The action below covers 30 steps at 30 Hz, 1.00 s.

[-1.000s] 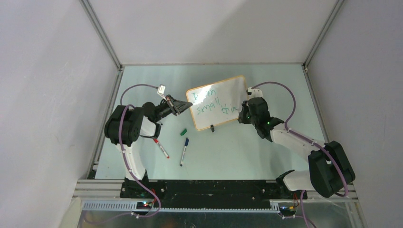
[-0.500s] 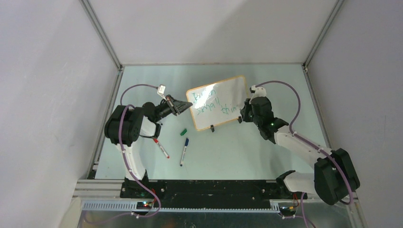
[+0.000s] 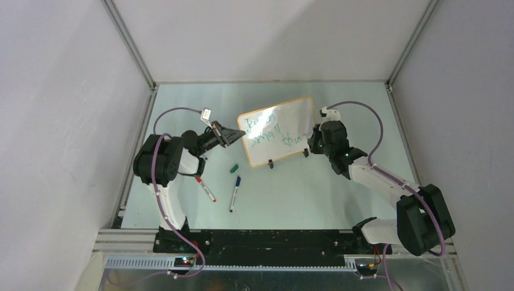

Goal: Write a sentence on the whiteboard

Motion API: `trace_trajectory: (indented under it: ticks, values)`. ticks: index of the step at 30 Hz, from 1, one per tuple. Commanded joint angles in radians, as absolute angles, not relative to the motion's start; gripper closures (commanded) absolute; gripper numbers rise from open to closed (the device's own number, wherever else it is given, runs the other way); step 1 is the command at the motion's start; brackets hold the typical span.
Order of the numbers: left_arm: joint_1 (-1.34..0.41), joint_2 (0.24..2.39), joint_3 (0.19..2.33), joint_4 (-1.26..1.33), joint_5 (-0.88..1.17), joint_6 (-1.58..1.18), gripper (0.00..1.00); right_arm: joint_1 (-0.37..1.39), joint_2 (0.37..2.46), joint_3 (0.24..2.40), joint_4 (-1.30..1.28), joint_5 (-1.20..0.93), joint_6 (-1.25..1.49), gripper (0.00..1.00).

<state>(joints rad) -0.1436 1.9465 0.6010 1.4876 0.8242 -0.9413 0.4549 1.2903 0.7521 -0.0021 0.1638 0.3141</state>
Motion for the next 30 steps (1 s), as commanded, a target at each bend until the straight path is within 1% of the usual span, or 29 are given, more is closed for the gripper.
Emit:
trace_trajectory:
  ticks: [1, 19, 30]
  values:
    - [-0.149, 1.904, 0.598, 1.536, 0.846, -0.937, 1.0, 0.452, 1.306, 0.796, 0.015, 0.146, 0.319, 1.0]
    - [-0.149, 1.905, 0.6, 1.536, 0.847, -0.937, 1.0, 0.433, 1.346, 0.802, 0.036, 0.179, 0.336, 1.0]
    - [-0.149, 1.905, 0.6, 1.535, 0.849, -0.937, 1.0, 0.427, 1.354, 0.802, 0.062, 0.122, 0.324, 1.0]
